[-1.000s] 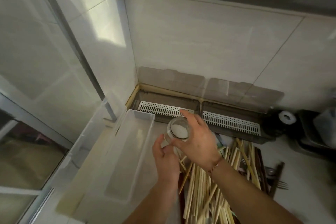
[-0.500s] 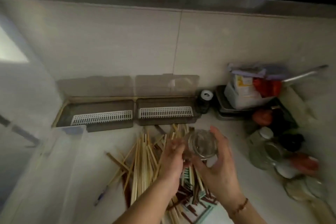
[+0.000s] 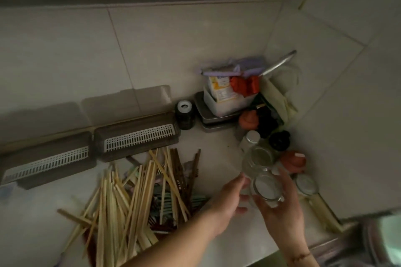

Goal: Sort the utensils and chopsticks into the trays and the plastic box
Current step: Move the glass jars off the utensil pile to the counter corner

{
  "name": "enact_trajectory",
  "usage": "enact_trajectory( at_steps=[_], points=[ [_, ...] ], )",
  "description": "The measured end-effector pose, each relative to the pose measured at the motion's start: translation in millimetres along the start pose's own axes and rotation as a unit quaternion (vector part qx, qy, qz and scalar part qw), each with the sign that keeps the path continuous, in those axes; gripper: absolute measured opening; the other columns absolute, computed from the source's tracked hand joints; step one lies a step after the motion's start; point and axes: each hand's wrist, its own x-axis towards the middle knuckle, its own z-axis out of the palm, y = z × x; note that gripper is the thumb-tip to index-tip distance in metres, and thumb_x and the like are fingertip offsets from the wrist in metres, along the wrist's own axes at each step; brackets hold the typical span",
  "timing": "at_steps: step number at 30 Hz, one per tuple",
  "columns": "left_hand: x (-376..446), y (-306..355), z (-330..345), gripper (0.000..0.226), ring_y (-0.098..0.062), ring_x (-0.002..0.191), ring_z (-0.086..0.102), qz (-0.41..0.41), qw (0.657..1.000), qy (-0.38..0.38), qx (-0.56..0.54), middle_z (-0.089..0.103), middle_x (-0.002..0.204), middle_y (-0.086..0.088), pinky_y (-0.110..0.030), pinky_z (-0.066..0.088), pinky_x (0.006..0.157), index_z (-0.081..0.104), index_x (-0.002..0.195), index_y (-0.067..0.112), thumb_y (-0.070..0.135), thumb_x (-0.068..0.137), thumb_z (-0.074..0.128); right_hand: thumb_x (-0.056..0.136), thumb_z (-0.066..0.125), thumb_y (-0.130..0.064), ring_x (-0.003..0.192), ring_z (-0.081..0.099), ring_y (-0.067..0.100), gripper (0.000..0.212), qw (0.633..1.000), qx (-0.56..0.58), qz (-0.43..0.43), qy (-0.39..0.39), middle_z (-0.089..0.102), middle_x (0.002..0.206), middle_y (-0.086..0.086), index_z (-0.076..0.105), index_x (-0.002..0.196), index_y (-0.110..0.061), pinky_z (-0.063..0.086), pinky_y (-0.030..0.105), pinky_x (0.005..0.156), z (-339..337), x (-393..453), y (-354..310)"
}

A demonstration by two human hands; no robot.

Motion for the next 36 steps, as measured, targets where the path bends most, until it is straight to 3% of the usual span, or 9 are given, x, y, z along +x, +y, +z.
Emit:
enact_trajectory(
  at_steps=[7,11,13,16,19,24,30,33,36],
  points=[
    [20,-12,20,0.051,-0.012,0.114,0.055,-0.027,0.998,-0.028,0.056,0.056,0.13,0.009,-0.029,0.045,0.082,0.049,0.134,0.033,0.062,0.095,0.032,0.064,0.087,-0.016,0.121,0.05,0.021,0.089,1.0,0.005,0.009,0.013,0.05,0.133,0.002,0.041,0.138,-0.028,0.041,0.031,0.086,1,12,34],
    [28,-14,24,0.054,-0.012,0.115,0.055,-0.03,0.997,-0.011,0.064,0.051,0.136,0.01,-0.028,0.047,0.082,0.043,0.139,0.03,0.061,0.096,0.032,0.065,0.085,-0.008,0.122,0.048,0.021,0.083,1.0,0.012,-0.003,0.02,0.049,0.129,-0.005,0.046,0.136,-0.023,0.041,0.031,0.089,5,15,45],
    [34,-13,26,0.052,-0.013,0.119,0.052,-0.015,0.998,0.019,0.058,0.045,0.14,0.013,-0.03,0.047,0.089,0.038,0.143,0.031,0.056,0.098,0.03,0.066,0.084,-0.009,0.125,0.047,0.023,0.079,1.0,-0.011,-0.017,0.021,0.048,0.133,-0.001,0.047,0.135,-0.02,0.04,0.032,0.092,6,15,46],
    [41,-9,29,0.052,-0.011,0.136,0.034,0.02,0.998,0.052,0.037,0.026,0.152,0.016,-0.041,0.034,0.112,0.021,0.149,0.038,0.054,0.1,0.026,0.067,0.083,-0.016,0.132,0.039,0.034,0.074,0.987,-0.117,-0.104,0.032,0.042,0.142,0.011,0.049,0.133,-0.012,0.036,0.038,0.098,5,13,45],
    [45,-2,34,0.055,-0.012,0.141,0.024,0.003,1.0,0.011,-0.021,0.022,0.145,0.024,-0.044,0.037,0.108,0.014,0.146,0.051,0.064,0.094,0.024,0.065,0.084,-0.025,0.132,0.037,0.04,0.079,0.966,-0.204,-0.159,0.001,0.04,0.143,0.016,0.047,0.134,-0.014,0.044,0.046,0.092,4,16,43],
    [52,-5,41,0.067,-0.011,0.144,0.017,0.0,0.999,-0.034,-0.029,0.017,0.156,0.019,-0.052,0.025,0.115,0.013,0.148,0.051,0.073,0.086,0.026,0.058,0.087,-0.013,0.128,0.039,0.041,0.089,0.963,-0.21,-0.165,-0.04,0.044,0.138,0.018,0.043,0.136,-0.015,0.041,0.055,0.098,7,25,48],
    [53,-6,49,0.046,0.004,0.127,0.025,0.018,0.998,-0.05,-0.035,0.025,0.139,0.032,-0.045,0.03,0.11,0.012,0.138,0.064,0.065,0.094,0.023,0.052,0.086,0.0,0.135,0.031,0.046,0.082,0.959,-0.224,-0.165,-0.05,0.046,0.137,0.027,0.052,0.126,-0.001,0.04,0.065,0.097,10,29,50],
    [55,-8,51,0.049,0.002,0.135,0.023,0.047,0.998,-0.051,-0.003,0.022,0.145,0.031,-0.043,0.025,0.114,0.009,0.143,0.057,0.06,0.096,0.024,0.052,0.088,-0.005,0.138,0.026,0.043,0.083,0.953,-0.249,-0.169,-0.046,0.046,0.138,0.026,0.053,0.127,0.0,0.037,0.065,0.1,8,31,49],
    [49,-9,45,0.04,0.014,0.129,0.029,0.104,0.992,-0.02,0.07,0.033,0.141,0.03,-0.02,0.026,0.112,0.026,0.142,0.05,0.049,0.102,0.027,0.062,0.086,-0.019,0.142,0.019,0.041,0.077,0.946,-0.247,-0.207,-0.014,0.041,0.143,0.024,0.05,0.128,-0.003,0.027,0.056,0.11,6,29,52]
  ],
)
